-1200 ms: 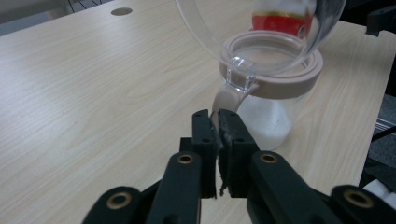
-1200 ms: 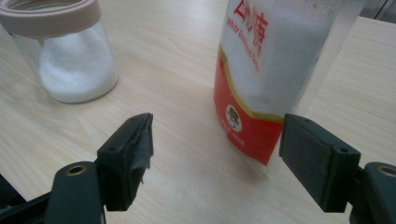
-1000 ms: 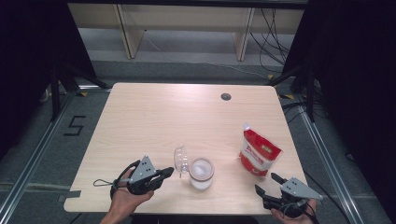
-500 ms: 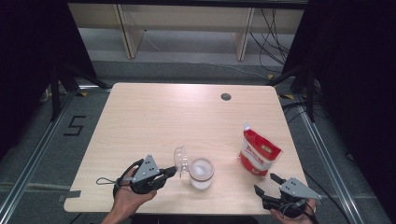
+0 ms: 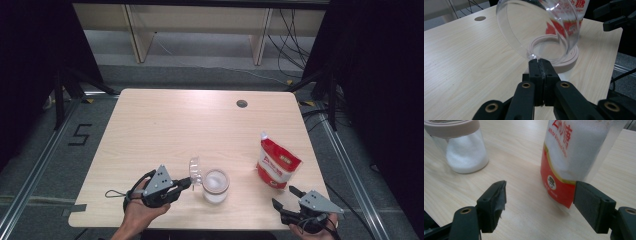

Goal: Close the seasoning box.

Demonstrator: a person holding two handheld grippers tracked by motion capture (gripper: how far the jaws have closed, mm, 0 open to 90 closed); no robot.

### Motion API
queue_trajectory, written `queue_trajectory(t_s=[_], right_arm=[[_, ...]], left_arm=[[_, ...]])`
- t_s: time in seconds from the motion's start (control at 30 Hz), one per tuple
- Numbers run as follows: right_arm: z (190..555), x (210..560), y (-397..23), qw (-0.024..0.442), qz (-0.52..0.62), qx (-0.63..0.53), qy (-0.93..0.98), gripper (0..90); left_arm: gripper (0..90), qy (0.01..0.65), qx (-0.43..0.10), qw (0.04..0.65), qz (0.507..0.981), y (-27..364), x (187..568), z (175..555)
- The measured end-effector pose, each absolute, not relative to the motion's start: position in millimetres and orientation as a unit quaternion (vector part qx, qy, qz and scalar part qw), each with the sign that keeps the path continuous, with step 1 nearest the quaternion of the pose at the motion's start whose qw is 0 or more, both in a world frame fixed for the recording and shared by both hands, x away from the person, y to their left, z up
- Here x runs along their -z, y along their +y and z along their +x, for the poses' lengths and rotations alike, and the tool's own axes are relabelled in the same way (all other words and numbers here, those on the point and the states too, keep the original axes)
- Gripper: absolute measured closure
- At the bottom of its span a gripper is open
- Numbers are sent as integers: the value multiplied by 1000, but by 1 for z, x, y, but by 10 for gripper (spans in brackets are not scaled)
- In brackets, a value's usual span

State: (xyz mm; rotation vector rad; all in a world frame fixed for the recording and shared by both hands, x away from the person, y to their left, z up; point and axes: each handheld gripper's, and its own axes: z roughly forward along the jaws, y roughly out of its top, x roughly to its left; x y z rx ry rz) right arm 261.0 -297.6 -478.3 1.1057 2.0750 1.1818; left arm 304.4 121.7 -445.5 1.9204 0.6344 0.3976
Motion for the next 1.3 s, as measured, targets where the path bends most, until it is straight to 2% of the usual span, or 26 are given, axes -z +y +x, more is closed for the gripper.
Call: queue_trajectory(t_s=[0.57,0.73,0.9,0.97,1.1,1.17,1.3], right_arm=[[259,478,-295,242,417,-436,760,284],[259,478,-295,242,416,-433,762,284],[261,478,-297,250,404,-434,766,284],[260,478,-297,248,407,-434,765,284],[261,478,-297,250,403,-434,766,284],[261,478,-297,249,402,-434,767,283],[261,478,-297,247,403,-436,766,278]], left_arm=[[852,251,-151,524,800,114,445,304],[796,251,-150,519,803,114,446,303],[674,264,-134,516,804,116,450,303],[537,276,-133,510,804,117,452,304],[363,304,-117,507,798,120,457,306],[318,295,-121,500,805,123,459,307],[236,323,-116,495,799,129,464,307]])
